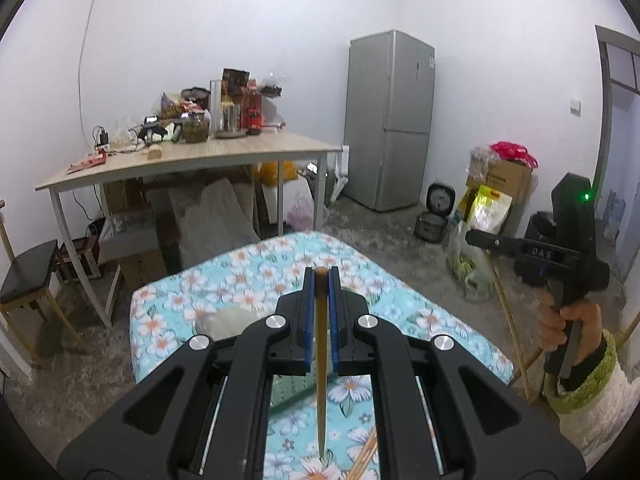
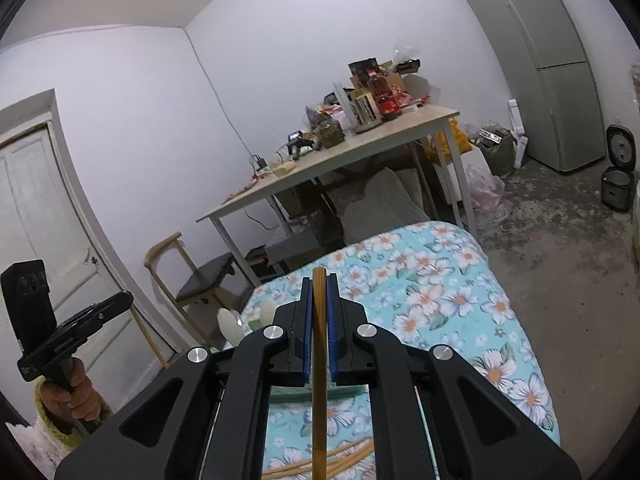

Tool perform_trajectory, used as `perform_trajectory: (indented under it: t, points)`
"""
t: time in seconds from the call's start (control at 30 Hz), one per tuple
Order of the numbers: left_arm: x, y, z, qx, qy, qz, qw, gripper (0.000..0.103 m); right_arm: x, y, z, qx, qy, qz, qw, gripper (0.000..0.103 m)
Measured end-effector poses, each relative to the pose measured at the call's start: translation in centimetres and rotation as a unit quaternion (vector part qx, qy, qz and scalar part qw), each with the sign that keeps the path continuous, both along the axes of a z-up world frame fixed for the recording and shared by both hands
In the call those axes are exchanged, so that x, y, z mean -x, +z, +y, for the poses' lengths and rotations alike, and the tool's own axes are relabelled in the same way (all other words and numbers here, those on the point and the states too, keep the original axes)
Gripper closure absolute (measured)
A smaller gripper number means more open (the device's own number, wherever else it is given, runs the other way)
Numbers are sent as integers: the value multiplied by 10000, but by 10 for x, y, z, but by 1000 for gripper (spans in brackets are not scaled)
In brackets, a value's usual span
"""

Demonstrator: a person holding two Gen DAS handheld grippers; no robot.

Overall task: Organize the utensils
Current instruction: 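Lift both held chopsticks up toward the green holder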

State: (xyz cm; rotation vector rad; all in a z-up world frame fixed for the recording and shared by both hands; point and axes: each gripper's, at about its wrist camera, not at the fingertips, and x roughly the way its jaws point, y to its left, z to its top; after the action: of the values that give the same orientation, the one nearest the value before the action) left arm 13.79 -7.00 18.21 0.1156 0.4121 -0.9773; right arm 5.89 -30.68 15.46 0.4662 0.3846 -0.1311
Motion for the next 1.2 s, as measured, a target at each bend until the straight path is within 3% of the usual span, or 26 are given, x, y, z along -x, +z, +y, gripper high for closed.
perform_trajectory:
  t: [0.3,0.7,0.9,1.2]
  points:
    - [-16,28,4,480,283,-100,9984,97,-8,14,4,-109,233,-227,9994,96]
    - [-54,60,-16,1149,852,-441,9887,97,-15,18,-1,-228,475,-378,9979,96]
    - [-85,44,-42,1021,1082,-419,9880,97,-21,12,-5,-307,528,-334,9976,96]
    - [-122,-15,-72,668,1087,133,9917,97,-29,3,-5,-349,594,-189,9974,96]
